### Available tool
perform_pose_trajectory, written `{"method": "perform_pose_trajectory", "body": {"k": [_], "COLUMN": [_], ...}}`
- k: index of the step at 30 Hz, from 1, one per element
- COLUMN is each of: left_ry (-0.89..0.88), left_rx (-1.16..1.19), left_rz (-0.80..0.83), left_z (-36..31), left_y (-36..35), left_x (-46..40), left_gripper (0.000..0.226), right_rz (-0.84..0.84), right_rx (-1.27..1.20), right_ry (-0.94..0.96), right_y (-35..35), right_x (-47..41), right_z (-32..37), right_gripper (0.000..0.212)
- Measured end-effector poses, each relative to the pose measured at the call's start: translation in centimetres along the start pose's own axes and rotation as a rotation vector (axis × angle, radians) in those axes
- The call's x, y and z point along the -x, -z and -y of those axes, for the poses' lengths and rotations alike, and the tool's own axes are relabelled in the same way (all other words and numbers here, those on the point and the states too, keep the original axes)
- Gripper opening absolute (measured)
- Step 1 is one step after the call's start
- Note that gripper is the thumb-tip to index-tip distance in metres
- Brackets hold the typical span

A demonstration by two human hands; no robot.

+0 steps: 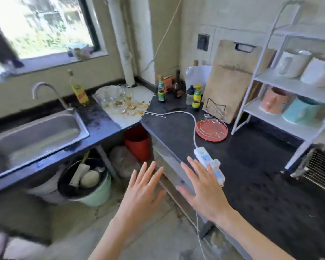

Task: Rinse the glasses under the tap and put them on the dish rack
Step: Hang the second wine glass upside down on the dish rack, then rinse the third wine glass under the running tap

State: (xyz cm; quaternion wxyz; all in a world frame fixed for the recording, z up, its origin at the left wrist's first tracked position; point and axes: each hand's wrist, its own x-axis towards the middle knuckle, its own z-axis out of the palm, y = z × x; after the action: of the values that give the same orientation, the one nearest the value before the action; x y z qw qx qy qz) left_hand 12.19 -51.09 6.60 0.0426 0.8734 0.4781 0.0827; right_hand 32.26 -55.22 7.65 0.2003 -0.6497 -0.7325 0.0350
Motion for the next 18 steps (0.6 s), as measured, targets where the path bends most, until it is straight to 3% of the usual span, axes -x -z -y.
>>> {"method": "perform_pose_trajectory", "body": {"k": [10,18], "left_ry": [0.396,0.514], "left_rx": [-0.008,-0.007], "left_rz": [-0.091,-0.116], "left_z": [16.4,24.8], "left_y": [2.7,5.2], "left_x": [-1.5,-9.8], "left_gripper": [0.067,0.082], "right_rz": [0.134,0.148], "right_rx": [-0.048,-0.039], "right_ry": [0.266,0.341], "right_y": [-7.5,-10.6], "right_x": [-18.5,-33.8], "right_z": [8.7,9.9], "right_gripper": [0.065,0.074]}}
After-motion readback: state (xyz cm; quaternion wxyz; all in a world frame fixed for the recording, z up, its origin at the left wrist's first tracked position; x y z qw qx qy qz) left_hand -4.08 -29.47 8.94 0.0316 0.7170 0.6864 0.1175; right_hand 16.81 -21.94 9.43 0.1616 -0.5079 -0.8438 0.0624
